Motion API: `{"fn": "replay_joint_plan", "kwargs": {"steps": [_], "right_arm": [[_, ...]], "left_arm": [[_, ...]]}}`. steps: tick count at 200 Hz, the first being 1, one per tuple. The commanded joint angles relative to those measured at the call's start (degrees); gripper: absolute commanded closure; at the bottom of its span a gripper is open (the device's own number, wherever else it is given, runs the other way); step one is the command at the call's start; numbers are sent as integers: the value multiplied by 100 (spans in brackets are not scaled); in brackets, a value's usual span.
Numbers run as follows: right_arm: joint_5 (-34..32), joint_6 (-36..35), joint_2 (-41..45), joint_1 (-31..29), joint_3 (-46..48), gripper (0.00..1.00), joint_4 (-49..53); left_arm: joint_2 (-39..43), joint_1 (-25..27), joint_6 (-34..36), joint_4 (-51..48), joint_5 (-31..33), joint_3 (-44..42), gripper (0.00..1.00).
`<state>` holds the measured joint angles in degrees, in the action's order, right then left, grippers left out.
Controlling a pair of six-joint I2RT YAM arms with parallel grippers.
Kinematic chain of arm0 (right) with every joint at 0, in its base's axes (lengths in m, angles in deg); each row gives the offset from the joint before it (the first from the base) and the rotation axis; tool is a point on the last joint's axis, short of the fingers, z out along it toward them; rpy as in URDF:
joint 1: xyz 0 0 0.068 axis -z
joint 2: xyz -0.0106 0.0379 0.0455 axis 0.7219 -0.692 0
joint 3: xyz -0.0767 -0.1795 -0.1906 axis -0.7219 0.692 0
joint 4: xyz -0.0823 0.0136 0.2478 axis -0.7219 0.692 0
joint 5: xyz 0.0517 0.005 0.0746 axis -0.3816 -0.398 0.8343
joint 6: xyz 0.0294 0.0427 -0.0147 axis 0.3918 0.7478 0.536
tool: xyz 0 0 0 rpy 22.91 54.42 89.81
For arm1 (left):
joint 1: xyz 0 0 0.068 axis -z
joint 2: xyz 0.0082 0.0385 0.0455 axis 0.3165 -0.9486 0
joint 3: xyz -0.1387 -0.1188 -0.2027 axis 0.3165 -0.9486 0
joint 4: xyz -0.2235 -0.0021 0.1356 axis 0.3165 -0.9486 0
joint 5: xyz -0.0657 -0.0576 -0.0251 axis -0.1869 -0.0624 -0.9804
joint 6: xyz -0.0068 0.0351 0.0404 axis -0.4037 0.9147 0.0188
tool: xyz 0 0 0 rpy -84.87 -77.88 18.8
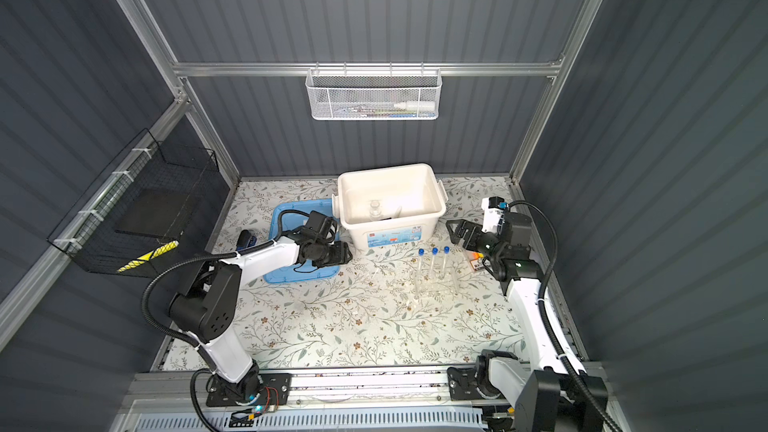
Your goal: Organize the chemistry lab equipment
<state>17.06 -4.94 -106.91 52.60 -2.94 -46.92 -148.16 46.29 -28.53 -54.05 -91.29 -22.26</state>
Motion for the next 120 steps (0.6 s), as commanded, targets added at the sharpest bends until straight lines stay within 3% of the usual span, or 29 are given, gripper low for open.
{"fn": "replay_joint_plan", "kwargs": {"steps": [1,53,120], "right_arm": [[45,-24,74,17,25,1,16],[-43,-57,185,-324,-190,2,242],[-1503,114,206,-2202,-660,3,388]], "left_arm": [[733,-336,-104,-585,503,-289,34],[1569,-1411,148,-1114,1191,-759,28],[1589,-2745,715,-1050,1189,-909,28]]}}
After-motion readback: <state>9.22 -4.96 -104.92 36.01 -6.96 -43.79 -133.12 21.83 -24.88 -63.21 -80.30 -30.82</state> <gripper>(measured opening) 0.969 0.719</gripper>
